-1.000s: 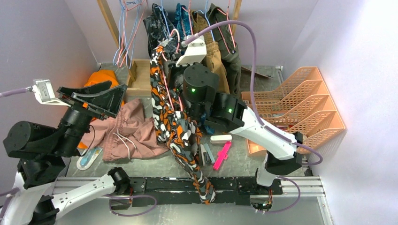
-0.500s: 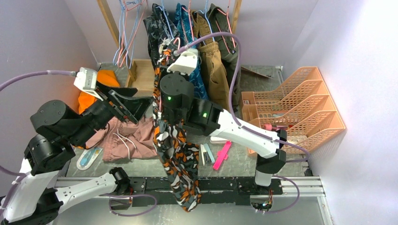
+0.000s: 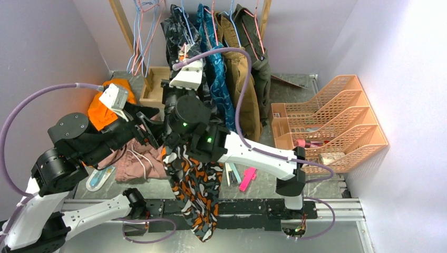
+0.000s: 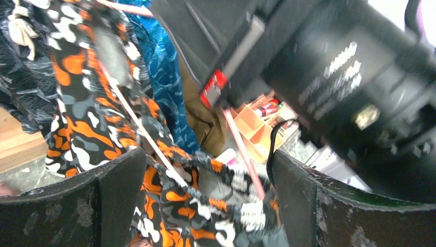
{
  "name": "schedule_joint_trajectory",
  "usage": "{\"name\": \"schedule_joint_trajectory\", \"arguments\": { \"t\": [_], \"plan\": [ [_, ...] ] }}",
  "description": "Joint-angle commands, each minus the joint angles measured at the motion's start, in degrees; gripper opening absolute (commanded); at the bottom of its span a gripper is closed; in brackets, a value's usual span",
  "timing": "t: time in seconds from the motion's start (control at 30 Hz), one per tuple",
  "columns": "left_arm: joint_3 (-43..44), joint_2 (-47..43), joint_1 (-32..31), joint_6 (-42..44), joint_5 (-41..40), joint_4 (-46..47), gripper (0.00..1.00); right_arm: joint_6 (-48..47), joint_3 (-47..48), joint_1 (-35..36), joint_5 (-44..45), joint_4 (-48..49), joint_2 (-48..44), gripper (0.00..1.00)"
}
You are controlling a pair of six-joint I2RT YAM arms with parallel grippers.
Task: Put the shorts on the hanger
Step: Place the hanger at the clothesline.
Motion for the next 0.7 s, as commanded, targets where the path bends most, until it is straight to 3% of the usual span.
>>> {"name": "schedule_joint_trajectory", "arguments": {
  "t": [0.0,0.1,0.2,0.5,0.67],
  "plan": [
    [-1.46,-2.75,0.11,2.35,4.35,1.71,0.96,24.73,10.45,-3.54,-15.72,-31.36,-1.89,0.0],
    [-1.93,-3.81,0.11,2.51,5.51,2.45,0.96,35.32,13.34,-9.39,-27.49,-42.88,-2.5,0.0],
    [-1.06,-2.74,0.11,2.0,5.0,2.08,0.96,42.06,13.41,-14.12,-34.29,-47.53,-3.09,0.0],
    [5.83,4.11,0.11,2.23,1.15,2.32,0.95,42.59,20.92,-16.29,-37.02,-50.04,-0.1,0.0],
    [7.52,7.11,0.12,2.29,-1.13,3.67,0.92,43.86,20.12,-16.2,-37.97,-49.77,-0.91,0.0]
  ]
}}
